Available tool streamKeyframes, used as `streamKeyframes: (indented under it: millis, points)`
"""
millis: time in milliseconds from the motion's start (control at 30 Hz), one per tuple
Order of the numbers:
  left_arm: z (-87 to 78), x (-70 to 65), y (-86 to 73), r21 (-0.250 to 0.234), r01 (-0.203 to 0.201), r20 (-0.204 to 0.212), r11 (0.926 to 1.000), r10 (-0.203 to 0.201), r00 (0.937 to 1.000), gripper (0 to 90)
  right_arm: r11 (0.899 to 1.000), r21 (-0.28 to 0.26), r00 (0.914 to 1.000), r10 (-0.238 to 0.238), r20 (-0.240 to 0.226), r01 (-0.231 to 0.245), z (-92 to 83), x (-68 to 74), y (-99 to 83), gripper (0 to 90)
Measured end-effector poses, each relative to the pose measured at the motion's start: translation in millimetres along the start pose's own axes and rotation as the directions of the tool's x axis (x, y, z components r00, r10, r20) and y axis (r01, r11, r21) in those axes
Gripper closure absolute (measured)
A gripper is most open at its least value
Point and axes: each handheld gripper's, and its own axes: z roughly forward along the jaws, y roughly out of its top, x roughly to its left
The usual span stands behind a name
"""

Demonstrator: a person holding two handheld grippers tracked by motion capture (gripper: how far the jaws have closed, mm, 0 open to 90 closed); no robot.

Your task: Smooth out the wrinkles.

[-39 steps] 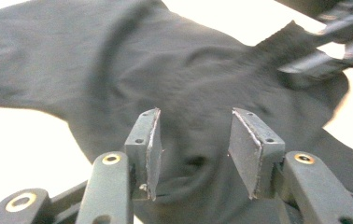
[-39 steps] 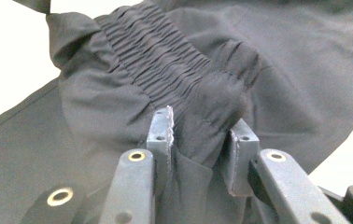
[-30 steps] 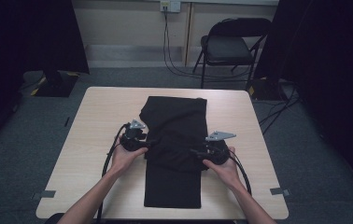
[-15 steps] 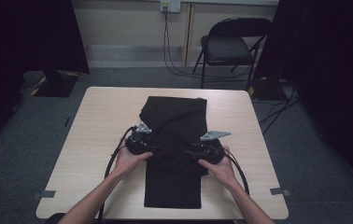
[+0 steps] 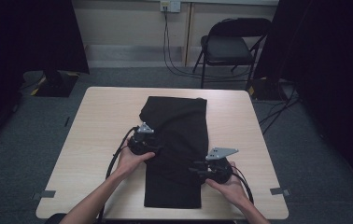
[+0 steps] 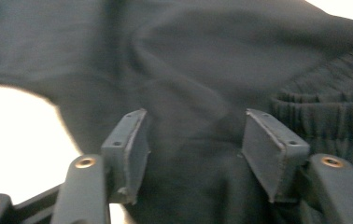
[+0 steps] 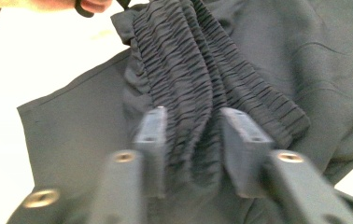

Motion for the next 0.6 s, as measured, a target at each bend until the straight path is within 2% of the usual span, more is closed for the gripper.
streamKeyframes:
  millis: [67,167,233,333,400,433,467,533,600]
  points:
    - [-4.4,-5.9,-0.7,-0.005,-0.016,0.030,0.9999,0.016,0.9994,41.8,1.000,-0.014,0.9999,0.010,0.011,-0.010,-5.6,1.8,1.1,48.5]
    - [-14.8,-15.1,-2.2,-0.007,-0.056,0.058,0.9984,0.056,0.9968,41.5,0.999,-0.052,0.9995,0.013,0.030,-0.011,-11.1,1.2,9.1,45.2]
    - [-19.4,-20.4,-5.3,-0.003,-0.076,0.071,0.9971,0.076,0.9946,41.2,0.995,-0.094,0.9983,0.025,0.053,-0.020,-11.0,-5.0,18.3,48.9]
    - [-23.7,-28.5,-9.4,-0.016,-0.099,0.088,0.9949,0.100,0.9910,40.1,0.992,-0.119,0.9923,0.054,0.111,-0.041,-2.9,-20.5,29.9,59.8]
    - [-24.3,-31.3,-10.6,-0.020,-0.104,0.098,0.9943,0.106,0.9895,39.6,0.996,-0.086,0.9867,0.051,0.155,-0.038,8.8,-31.6,35.8,61.8]
    - [-26.6,-37.0,-12.6,-0.015,-0.124,0.121,0.9921,0.125,0.9847,39.1,0.996,-0.073,0.9853,0.062,0.159,-0.051,15.5,-36.8,37.5,61.6]
    - [-27.8,-39.0,-13.6,-0.014,-0.129,0.133,0.9915,0.130,0.9826,38.6,0.997,-0.056,0.9859,0.069,0.153,-0.061,23.3,-40.8,38.6,61.1]
    - [-30.5,-46.1,-17.5,-0.011,-0.145,0.149,0.9893,0.145,0.9781,38.2,0.997,-0.035,0.9878,0.069,0.140,-0.065,32.2,-39.6,38.8,59.2]
    - [-34.2,-52.6,-21.6,0.000,-0.181,0.171,0.9834,0.179,0.9689,37.6,0.998,-0.019,0.9923,0.054,0.111,-0.053,35.4,-32.2,37.0,57.6]
